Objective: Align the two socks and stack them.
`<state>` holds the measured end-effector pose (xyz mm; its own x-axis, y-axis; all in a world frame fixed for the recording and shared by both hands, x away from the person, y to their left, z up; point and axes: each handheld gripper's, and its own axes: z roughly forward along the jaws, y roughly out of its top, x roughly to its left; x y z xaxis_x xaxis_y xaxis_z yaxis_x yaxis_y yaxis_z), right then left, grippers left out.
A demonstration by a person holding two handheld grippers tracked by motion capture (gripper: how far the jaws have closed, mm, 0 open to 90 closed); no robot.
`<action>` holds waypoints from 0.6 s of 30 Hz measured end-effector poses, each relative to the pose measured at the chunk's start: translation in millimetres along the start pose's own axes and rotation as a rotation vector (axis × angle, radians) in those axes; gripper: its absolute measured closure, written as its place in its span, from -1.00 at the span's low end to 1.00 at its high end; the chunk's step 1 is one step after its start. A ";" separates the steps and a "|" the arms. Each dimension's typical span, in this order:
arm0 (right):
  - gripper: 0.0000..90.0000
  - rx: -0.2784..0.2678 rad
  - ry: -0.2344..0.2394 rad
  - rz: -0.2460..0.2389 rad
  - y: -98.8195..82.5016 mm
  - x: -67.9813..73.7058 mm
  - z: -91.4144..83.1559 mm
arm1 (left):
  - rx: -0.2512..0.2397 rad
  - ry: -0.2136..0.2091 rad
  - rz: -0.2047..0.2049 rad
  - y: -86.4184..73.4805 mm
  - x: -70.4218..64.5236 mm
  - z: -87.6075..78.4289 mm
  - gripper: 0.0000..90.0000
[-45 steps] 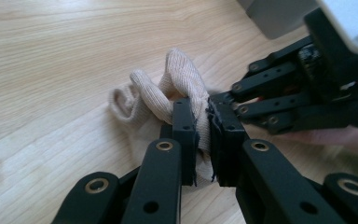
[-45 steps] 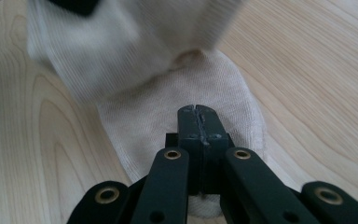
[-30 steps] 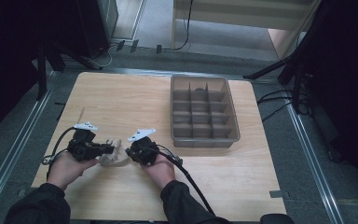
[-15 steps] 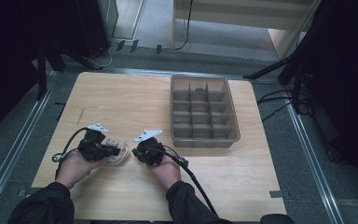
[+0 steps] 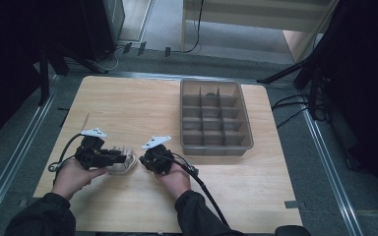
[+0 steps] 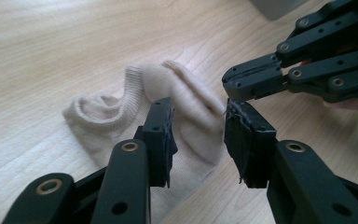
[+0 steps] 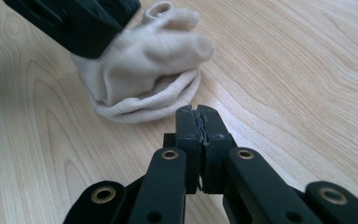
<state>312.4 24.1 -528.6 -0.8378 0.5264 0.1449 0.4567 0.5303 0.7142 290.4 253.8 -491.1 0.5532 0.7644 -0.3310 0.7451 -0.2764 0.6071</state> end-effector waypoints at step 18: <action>0.95 0.002 0.011 -0.009 2.9 4.4 4.1 | 0.038 0.080 -0.038 -15.6 30.4 -3.4 0.40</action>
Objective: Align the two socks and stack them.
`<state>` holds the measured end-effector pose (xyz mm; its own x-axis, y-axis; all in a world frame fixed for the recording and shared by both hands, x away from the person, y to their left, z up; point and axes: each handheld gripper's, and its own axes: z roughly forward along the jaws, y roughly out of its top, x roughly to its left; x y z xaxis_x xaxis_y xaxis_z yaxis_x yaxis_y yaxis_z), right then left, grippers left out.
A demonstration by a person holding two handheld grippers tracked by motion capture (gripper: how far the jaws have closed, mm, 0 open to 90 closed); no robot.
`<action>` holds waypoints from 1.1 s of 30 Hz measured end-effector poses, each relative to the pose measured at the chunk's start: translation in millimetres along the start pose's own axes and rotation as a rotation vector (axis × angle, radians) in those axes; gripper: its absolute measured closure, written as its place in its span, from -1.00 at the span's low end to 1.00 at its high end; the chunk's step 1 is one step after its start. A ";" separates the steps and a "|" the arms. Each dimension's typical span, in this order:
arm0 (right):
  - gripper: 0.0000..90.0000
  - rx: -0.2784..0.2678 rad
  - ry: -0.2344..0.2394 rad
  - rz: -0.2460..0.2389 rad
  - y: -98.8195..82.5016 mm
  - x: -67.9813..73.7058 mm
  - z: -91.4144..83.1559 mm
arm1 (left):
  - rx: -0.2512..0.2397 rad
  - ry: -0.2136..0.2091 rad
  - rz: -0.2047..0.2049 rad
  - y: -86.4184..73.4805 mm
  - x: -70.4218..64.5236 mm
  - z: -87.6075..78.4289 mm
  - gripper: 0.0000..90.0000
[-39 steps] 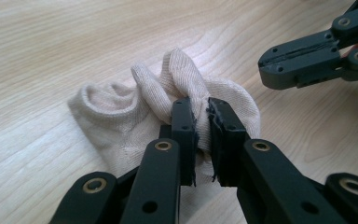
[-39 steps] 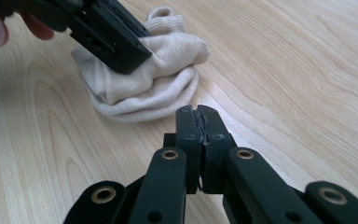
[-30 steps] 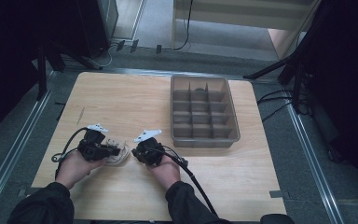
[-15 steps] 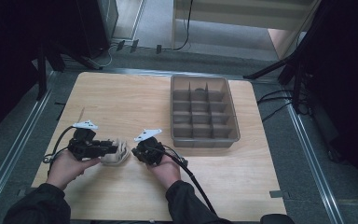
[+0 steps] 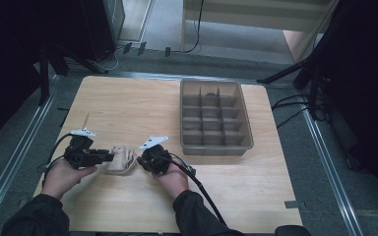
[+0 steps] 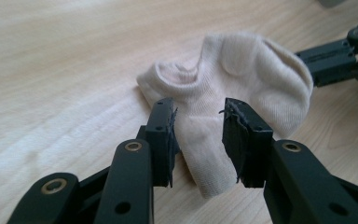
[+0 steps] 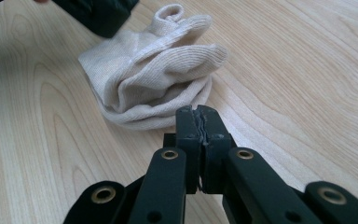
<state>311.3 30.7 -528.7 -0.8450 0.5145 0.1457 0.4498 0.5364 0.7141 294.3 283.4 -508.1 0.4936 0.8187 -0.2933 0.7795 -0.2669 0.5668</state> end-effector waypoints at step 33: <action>0.82 0.017 0.036 -0.059 32.1 12.5 17.7 | 0.059 -0.002 0.049 -9.0 0.9 18.9 0.26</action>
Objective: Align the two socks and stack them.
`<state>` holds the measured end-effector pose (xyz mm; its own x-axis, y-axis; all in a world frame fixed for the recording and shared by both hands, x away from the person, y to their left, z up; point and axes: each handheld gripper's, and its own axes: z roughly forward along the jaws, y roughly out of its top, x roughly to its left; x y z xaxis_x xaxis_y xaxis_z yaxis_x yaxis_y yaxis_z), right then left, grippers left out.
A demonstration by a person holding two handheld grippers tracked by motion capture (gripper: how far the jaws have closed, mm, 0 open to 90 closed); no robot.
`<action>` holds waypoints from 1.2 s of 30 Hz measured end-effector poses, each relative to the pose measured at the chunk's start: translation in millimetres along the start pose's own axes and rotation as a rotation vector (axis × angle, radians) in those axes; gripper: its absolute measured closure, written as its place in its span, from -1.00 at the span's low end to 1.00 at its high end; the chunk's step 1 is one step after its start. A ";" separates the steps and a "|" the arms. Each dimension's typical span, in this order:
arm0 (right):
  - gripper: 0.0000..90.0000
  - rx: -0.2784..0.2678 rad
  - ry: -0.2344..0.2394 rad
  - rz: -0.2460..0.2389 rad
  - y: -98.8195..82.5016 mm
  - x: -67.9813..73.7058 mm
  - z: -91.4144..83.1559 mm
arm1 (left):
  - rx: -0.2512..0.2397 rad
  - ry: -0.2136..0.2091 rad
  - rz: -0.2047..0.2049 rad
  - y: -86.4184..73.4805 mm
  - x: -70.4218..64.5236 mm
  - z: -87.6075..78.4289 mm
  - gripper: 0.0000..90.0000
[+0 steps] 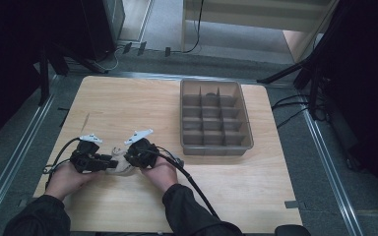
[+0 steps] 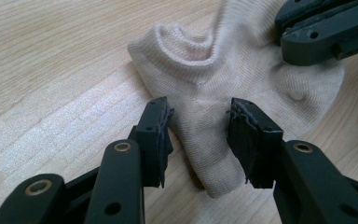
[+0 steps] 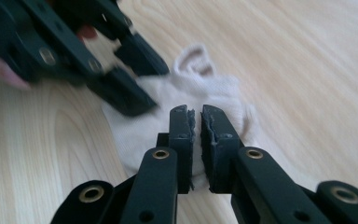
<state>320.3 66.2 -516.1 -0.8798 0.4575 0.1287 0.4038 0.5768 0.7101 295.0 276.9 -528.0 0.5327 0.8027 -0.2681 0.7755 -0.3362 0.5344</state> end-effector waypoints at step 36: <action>0.55 -0.020 0.006 -0.019 -35.0 -8.4 -1.7 | 0.002 0.008 0.035 0.9 -3.7 2.4 0.40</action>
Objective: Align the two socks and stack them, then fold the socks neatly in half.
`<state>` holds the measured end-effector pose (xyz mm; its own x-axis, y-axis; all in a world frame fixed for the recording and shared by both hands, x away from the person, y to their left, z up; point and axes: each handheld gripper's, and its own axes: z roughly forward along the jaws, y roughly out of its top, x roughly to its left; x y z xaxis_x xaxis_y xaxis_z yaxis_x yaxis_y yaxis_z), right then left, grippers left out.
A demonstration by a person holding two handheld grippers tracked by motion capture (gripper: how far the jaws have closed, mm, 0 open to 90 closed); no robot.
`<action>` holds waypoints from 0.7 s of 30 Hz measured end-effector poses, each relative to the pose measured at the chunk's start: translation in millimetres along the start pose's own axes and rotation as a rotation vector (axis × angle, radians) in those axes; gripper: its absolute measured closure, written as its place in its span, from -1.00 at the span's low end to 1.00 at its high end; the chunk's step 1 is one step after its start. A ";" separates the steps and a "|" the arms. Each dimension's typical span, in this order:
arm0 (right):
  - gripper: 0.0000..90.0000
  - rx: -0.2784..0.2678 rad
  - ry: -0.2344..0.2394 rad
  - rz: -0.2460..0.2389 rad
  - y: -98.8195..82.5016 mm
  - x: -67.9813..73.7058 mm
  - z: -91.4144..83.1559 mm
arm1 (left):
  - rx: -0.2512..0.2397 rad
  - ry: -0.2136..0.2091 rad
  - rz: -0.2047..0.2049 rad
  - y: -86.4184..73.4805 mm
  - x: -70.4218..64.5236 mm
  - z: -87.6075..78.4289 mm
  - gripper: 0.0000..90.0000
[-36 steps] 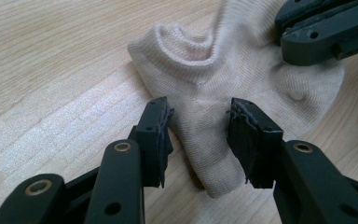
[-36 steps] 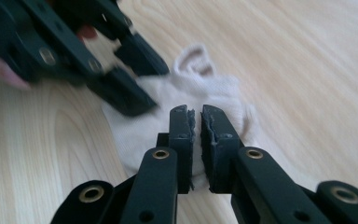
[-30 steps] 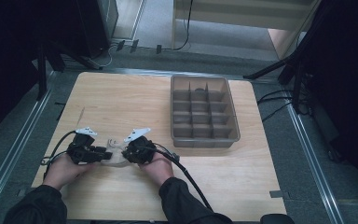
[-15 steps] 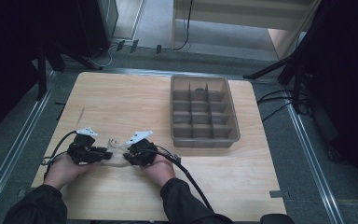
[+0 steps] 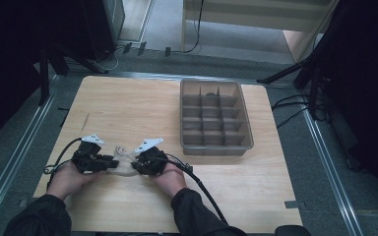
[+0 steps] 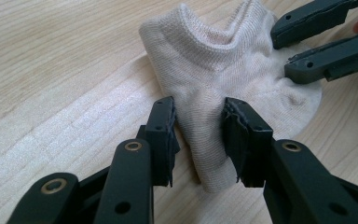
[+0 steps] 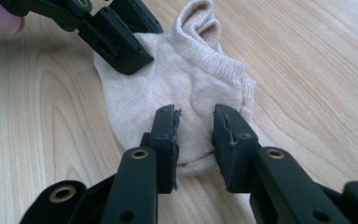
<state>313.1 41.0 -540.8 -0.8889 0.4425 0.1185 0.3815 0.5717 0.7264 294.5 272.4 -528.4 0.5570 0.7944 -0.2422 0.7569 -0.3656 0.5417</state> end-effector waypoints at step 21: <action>0.20 -0.012 0.031 -0.040 20.3 -0.9 -7.5 | -0.055 -0.040 -0.061 3.9 0.6 -22.0 0.22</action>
<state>319.7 47.1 -521.1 -0.9109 0.3975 0.1105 0.3428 0.5803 0.7388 290.3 282.1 -508.8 0.5245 0.7939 -0.3075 0.7705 -0.2890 0.5682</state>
